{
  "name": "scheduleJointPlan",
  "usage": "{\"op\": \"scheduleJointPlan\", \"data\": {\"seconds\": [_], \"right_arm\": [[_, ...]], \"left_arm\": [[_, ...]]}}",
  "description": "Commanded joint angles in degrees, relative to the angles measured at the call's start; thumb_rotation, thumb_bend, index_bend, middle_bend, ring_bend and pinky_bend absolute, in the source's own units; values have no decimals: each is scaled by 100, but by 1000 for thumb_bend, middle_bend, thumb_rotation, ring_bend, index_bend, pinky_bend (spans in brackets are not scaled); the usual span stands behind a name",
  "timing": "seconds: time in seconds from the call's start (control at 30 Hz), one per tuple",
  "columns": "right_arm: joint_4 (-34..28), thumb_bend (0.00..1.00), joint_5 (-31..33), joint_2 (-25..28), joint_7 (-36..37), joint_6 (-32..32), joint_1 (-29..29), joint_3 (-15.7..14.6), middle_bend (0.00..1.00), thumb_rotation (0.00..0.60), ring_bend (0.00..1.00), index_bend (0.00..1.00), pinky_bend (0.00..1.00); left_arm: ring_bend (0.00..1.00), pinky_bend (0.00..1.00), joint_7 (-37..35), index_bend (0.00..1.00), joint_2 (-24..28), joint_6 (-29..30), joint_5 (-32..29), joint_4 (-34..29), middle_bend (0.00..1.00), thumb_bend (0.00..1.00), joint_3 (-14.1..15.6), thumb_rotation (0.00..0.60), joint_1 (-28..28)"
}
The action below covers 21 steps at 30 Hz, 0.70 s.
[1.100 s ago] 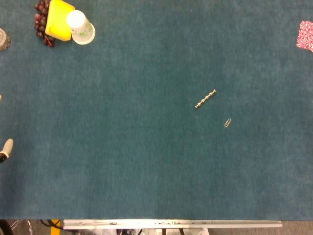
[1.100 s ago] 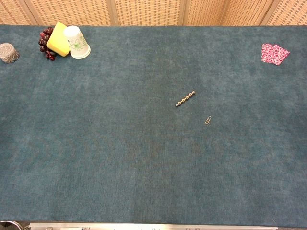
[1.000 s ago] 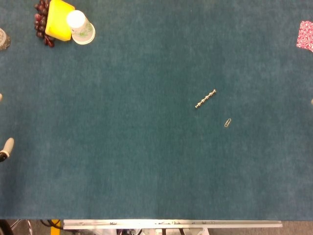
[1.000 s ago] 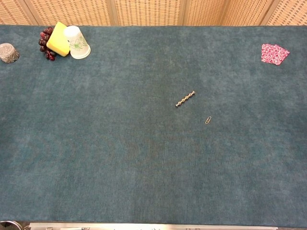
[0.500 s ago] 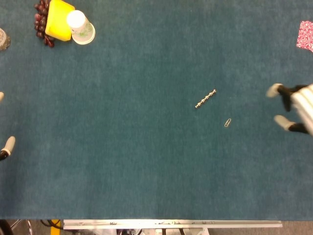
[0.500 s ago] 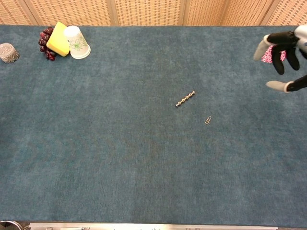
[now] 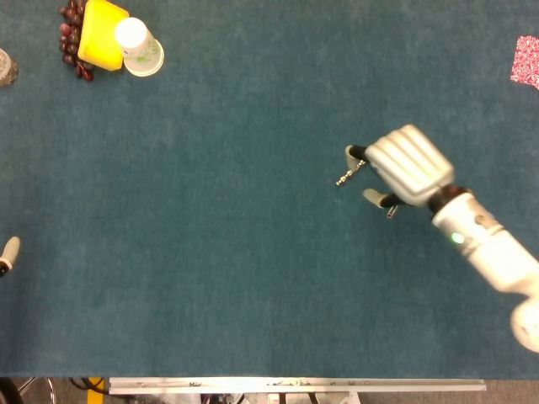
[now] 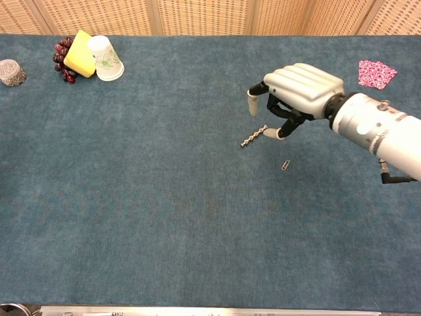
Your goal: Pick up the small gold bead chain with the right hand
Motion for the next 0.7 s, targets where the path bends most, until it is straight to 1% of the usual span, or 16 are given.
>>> {"op": "scheduleJointPlan", "data": {"seconds": [0.03, 0.17, 0.37, 0.7], "right_arm": [[400, 232, 243, -375, -238, -108, 246, 14, 938, 600, 945, 473, 1000], [861, 234, 445, -745, -219, -170, 399, -3, 938, 600, 946, 473, 1000], [1390, 259, 598, -1101, -260, -288, 582, -101, 938, 600, 947, 483, 1000], [1746, 262, 719, -1260, -316, -352, 697, -290, 938, 600, 947, 491, 1000]], "left_arm": [[0, 0, -23, 0, -6, -9, -29, -4, 31, 299, -15, 600, -2], [0, 0, -57, 0, -13, 11, -28, -31, 31, 299, -30, 600, -1], [0, 0, -69, 0, -14, 46, -67, -21, 31, 299, -37, 600, 34], [0, 0, -167, 0, -73, 80, -170, 91, 31, 299, -33, 600, 116]]}}
